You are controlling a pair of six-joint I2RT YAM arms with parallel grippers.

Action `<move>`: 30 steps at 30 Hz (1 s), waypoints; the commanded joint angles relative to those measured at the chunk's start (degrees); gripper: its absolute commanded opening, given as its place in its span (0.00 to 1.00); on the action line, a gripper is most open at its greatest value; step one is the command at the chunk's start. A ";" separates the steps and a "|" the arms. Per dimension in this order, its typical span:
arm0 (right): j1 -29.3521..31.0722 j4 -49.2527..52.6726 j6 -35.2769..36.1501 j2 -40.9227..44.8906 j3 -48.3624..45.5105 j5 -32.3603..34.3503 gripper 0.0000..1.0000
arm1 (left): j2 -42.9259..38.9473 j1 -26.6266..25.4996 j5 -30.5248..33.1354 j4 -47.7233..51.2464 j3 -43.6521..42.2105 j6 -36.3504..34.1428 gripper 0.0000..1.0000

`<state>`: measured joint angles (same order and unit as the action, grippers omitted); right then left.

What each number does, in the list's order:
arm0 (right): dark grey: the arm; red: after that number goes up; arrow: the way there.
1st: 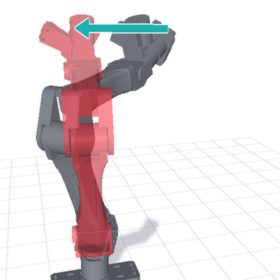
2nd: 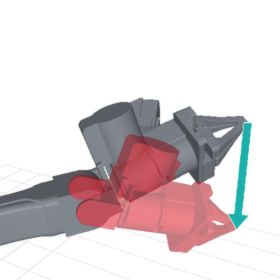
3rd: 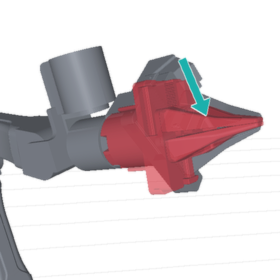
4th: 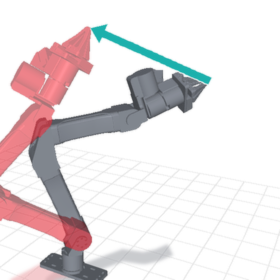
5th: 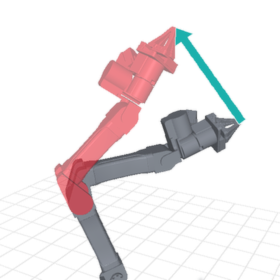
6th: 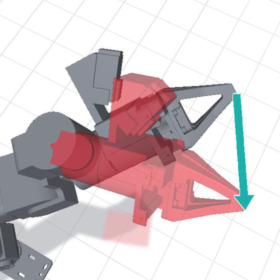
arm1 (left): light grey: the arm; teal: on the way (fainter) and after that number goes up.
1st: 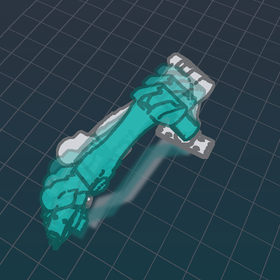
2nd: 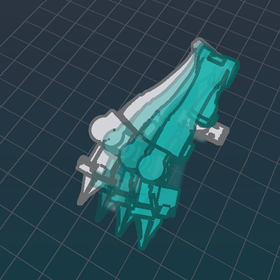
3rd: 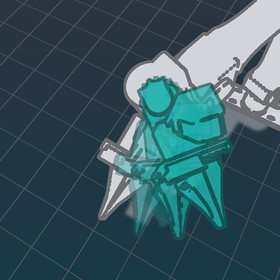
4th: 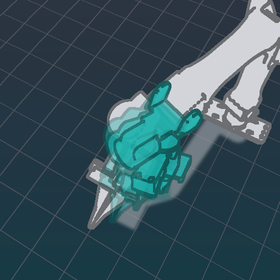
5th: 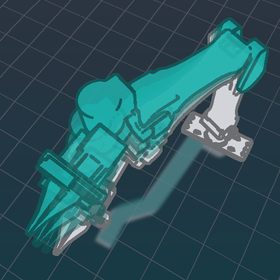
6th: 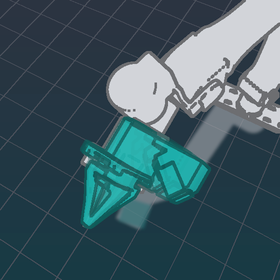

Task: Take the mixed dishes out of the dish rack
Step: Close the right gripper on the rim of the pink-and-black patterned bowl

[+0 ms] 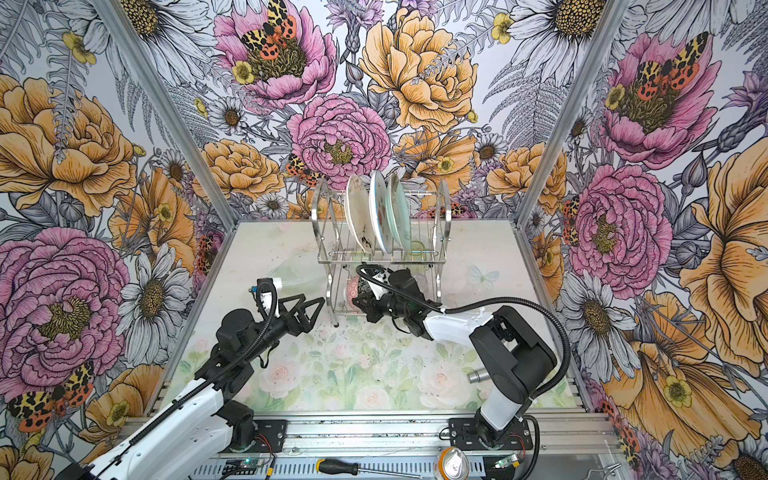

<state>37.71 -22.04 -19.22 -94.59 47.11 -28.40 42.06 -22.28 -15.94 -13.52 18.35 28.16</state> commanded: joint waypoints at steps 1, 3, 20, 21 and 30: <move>0.87 -5.38 1.20 0.72 3.25 -2.03 0.00 | -0.49 -0.48 1.04 -0.42 0.25 0.53 0.99; 1.09 -5.25 2.09 0.81 2.90 -3.29 0.00 | -0.57 -0.49 1.16 -0.39 0.21 0.53 0.99; 4.11 -4.35 5.78 5.68 -0.78 2.75 0.00 | -1.01 -0.64 1.54 -0.28 0.11 0.64 0.99; 4.21 -4.77 5.69 6.10 -1.01 2.74 0.00 | -1.11 -0.66 1.64 -0.28 0.05 0.66 0.99; 4.30 -13.35 2.29 6.46 -3.49 4.23 0.00 | -1.19 -0.67 1.79 0.61 0.56 -0.12 0.99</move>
<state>40.73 -24.53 -16.95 -91.74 43.18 -23.03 41.45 -22.65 -15.27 -13.45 18.35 28.16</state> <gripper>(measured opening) 0.072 0.987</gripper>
